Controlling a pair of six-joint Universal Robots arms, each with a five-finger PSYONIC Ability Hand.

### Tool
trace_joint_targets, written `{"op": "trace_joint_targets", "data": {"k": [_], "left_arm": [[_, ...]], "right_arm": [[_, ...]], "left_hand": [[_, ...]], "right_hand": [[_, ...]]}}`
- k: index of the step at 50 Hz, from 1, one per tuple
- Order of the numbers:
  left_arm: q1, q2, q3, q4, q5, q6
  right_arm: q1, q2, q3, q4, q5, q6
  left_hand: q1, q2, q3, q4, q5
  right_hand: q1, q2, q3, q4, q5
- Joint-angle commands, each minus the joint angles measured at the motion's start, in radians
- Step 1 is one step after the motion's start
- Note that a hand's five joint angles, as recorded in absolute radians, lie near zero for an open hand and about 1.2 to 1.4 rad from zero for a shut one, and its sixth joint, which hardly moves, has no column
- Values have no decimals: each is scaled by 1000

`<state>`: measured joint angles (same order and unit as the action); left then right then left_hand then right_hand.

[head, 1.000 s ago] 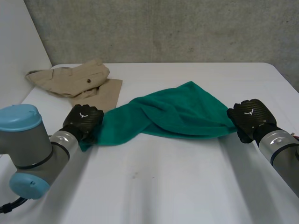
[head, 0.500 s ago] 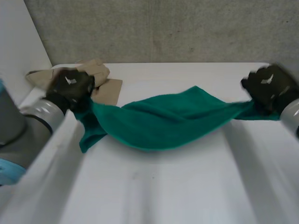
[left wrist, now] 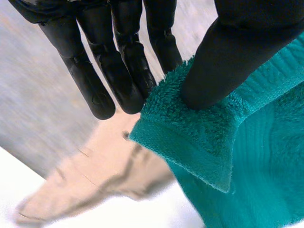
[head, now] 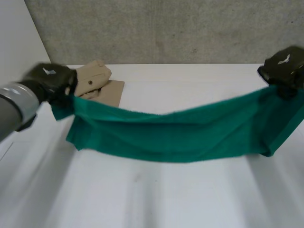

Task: Fold the laundry.

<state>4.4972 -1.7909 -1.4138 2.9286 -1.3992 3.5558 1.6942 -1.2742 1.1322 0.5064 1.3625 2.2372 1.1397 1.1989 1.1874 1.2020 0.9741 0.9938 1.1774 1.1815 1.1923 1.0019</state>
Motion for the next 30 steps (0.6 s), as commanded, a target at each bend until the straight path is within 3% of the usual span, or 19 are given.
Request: {"op": "trace_joint_targets", "data": {"k": [1, 7, 11, 12, 16, 22, 30], "left_arm": [[-49, -281, 217, 17, -18, 58], [-102, -412, 547, 157, -99, 58], [-116, -423, 683, 380, -147, 63], [-116, -421, 720, 488, -165, 64], [-135, -409, 779, 670, -187, 61], [-150, -403, 757, 670, -198, 25], [-144, -370, 514, 672, -182, -23]], "right_arm": [[35, 212, -113, -101, 104, -8], [104, 275, -281, -391, 181, 58], [107, 276, -377, -630, 190, 113], [107, 276, -397, -687, 196, 123], [114, 271, -469, -860, 230, 136], [136, 269, -473, -839, 236, 142], [147, 272, -345, -780, 207, 148]], "left_hand": [[257, 197, 209, 194, 248], [257, 197, 209, 194, 248], [257, 197, 209, 194, 248], [257, 197, 209, 194, 248], [257, 197, 209, 194, 248], [257, 197, 209, 194, 248], [257, 197, 209, 194, 248]], "right_hand": [[403, 219, 215, 204, 220], [403, 219, 215, 204, 220], [403, 219, 215, 204, 220], [403, 219, 215, 204, 220], [403, 219, 215, 204, 220], [403, 219, 215, 204, 220], [403, 219, 215, 204, 220]]}}
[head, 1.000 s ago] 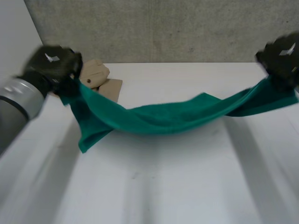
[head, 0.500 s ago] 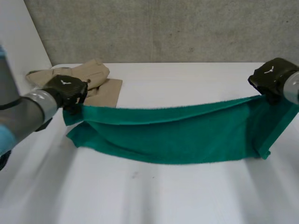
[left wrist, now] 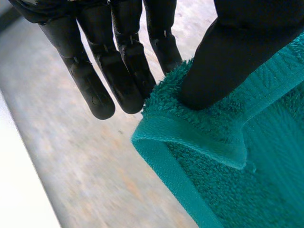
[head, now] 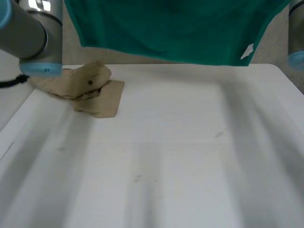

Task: Fold the laundry.

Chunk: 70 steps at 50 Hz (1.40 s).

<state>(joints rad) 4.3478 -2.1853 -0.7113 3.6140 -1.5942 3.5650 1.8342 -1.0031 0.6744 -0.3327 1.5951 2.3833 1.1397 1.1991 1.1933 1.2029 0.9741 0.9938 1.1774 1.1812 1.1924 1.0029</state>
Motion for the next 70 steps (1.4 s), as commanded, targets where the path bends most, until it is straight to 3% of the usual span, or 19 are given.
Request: {"op": "trace_joint_targets", "data": {"k": [1, 10, 15, 20, 23, 28, 32, 35, 38, 44, 48, 52, 56, 60, 63, 70], "left_arm": [[9, 24, -250, -11, 14, -35], [12, -33, -539, -20, 28, -35], [13, -59, -681, -58, 30, -26], [7, -22, -775, -156, 31, -23], [13, 85, -844, -267, 31, -9], [41, 248, -965, -474, 43, 64], [82, 422, -1101, -697, 63, 251], [114, 508, -1171, -809, 68, 400], [127, 544, -1197, -831, 71, 478], [142, 515, -1153, -730, 102, 488], [122, 397, -1081, -588, 94, 442], [101, 302, -984, -476, 92, 310], [85, 191, -880, -437, 91, 193], [62, 88, -757, -428, 54, 138], [58, 15, -666, -410, -18, 135], [50, -106, -531, -371, -116, 141]], "right_arm": [[5, 4, 169, 64, -47, 0], [-1, 79, 479, 55, -191, -15], [-15, 116, 574, 69, -230, -30], [-78, 49, 723, 93, -279, -73], [-93, -41, 784, 142, -284, -88], [-133, -235, 893, 426, -296, -124], [-213, -342, 944, 667, -293, -182], [-289, -416, 993, 843, -287, -311], [-329, -445, 1019, 928, -299, -432], [-329, -431, 1004, 816, -290, -371], [-297, -368, 964, 672, -280, -297], [-199, -272, 910, 535, -228, -257], [-97, -163, 840, 369, -124, -253], [-61, -71, 768, 256, -83, -257], [-49, 10, 690, 192, -73, -253], [-15, 142, 528, 161, -66, -256]], "left_hand": [[257, 197, 203, 193, 248], [257, 197, 203, 193, 248], [257, 197, 203, 193, 248], [257, 197, 203, 193, 248], [257, 197, 203, 193, 248], [257, 197, 203, 193, 248], [257, 197, 203, 193, 248], [257, 197, 203, 193, 248], [257, 197, 203, 193, 248], [257, 197, 203, 193, 248], [257, 197, 203, 193, 248], [257, 197, 203, 193, 248], [257, 197, 203, 193, 248], [257, 197, 203, 193, 248], [257, 197, 203, 193, 248], [257, 197, 203, 193, 248]], "right_hand": [[403, 219, 215, 204, 219], [403, 219, 215, 204, 219], [403, 219, 215, 204, 219], [403, 219, 215, 204, 219], [403, 219, 215, 204, 219], [403, 219, 215, 204, 219], [403, 219, 215, 204, 219], [403, 219, 215, 204, 219], [403, 219, 215, 204, 219], [403, 219, 215, 204, 219], [403, 219, 215, 204, 219], [403, 219, 215, 204, 219], [403, 219, 215, 204, 219], [403, 219, 215, 204, 219], [403, 219, 215, 204, 219], [403, 219, 215, 204, 219]]}}
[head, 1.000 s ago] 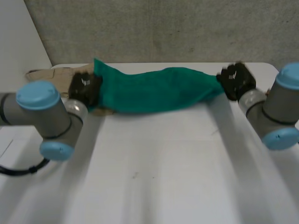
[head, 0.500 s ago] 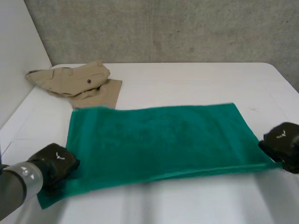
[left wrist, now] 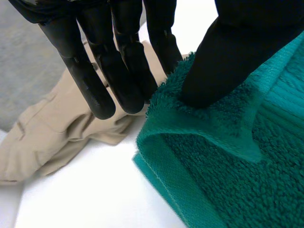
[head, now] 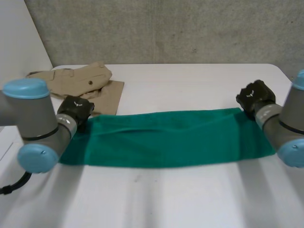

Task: Fold the laundry.

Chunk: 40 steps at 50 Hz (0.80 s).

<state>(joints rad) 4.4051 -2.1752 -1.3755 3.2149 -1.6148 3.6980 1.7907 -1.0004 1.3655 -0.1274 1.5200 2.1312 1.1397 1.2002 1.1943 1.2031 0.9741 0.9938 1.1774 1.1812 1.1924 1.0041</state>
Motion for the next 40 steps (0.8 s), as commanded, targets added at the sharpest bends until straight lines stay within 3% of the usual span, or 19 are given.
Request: {"op": "trace_joint_targets", "data": {"k": [1, 16, 17, 18, 19, 20, 21, 26, 30, 35, 40], "left_arm": [[-6, -123, 139, 29, -96, 8], [-12, -133, 125, 74, -114, 4], [-15, -133, 125, 77, -112, 2], [-25, -132, 125, 80, -114, 0], [-30, -132, 125, 80, -114, 2], [-38, -130, 124, 82, -114, 2], [-50, -127, 125, 82, -112, 0], [-70, -107, 124, 83, -114, -4], [-72, -12, 75, 83, -112, -9], [-76, 107, -16, 85, -109, -10], [-82, 216, -129, 88, -74, -13]], "right_arm": [[32, 172, -198, -44, 12, -2], [59, 416, -477, -103, 23, -16], [59, 420, -482, -98, 25, -14], [59, 424, -485, -97, 28, -13], [61, 424, -487, -97, 32, -13], [65, 421, -487, -94, 54, -8], [70, 417, -487, -93, 66, -4], [72, 327, -450, -86, 143, 77], [61, 189, -361, -71, 134, 225], [10, -18, -211, 0, 33, 363], [-59, -115, -91, 162, -89, 374]], "left_hand": [[257, 196, 202, 193, 248], [257, 196, 202, 193, 248], [257, 196, 202, 193, 248], [-295, -356, -350, -359, -304], [-667, -728, -722, -730, -676], [-924, -984, -978, -987, -933], [-949, -1010, -1004, -1013, -958], [-956, -1016, -1010, -1019, -964], [-950, -1010, -1004, -1013, -959], [-950, -1010, -1004, -1013, -959], [-953, -1013, -1007, -1016, -962]], "right_hand": [[403, 219, 215, 204, 218], [403, 219, 215, 204, 218], [261, 77, 74, 62, 76], [-231, -415, -419, -430, -416], [-545, -728, -732, -743, -729], [-819, -1003, -1007, -1018, -1004], [-819, -1003, -1007, -1018, -1004], [-819, -1003, -1007, -1018, -1004], [-819, -1003, -1007, -1018, -1004], [-819, -1003, -1007, -1018, -1004], [-819, -1003, -1007, -1018, -1004]]}}
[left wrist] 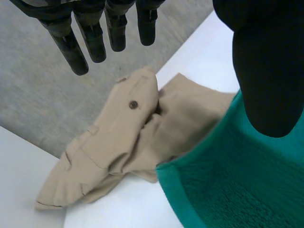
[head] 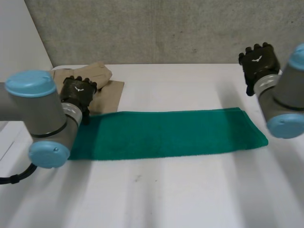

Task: Fold the laundry.

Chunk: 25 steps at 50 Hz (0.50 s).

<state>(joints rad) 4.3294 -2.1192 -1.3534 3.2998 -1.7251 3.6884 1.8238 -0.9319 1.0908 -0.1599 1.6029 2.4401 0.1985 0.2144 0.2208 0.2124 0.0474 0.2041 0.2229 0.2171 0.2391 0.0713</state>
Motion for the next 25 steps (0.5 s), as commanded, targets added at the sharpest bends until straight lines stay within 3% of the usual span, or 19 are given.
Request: {"op": "trace_joint_targets", "data": {"k": [1, 7, 15, 25], "left_arm": [[-10, 191, -186, 6, 57, -11], [-14, 252, -305, 60, 113, -73], [-30, 240, -381, 164, 117, -168], [-28, 214, -385, 172, 117, -172]], "right_arm": [[-104, -188, 204, 219, -188, 68], [-176, -196, 368, 301, -267, 65], [-202, -119, 455, 145, -267, 50], [-202, -30, 446, 36, -271, 50]], "left_hand": [[-11, -27, -34, -25, -35], [-3, -19, -25, -16, -26], [3, -13, -19, -11, -20], [0, -16, -22, -14, -23]], "right_hand": [[-30, -48, -43, -65, -71], [113, 94, 100, 78, 71], [327, 308, 314, 292, 285], [679, 660, 666, 644, 637]]}}
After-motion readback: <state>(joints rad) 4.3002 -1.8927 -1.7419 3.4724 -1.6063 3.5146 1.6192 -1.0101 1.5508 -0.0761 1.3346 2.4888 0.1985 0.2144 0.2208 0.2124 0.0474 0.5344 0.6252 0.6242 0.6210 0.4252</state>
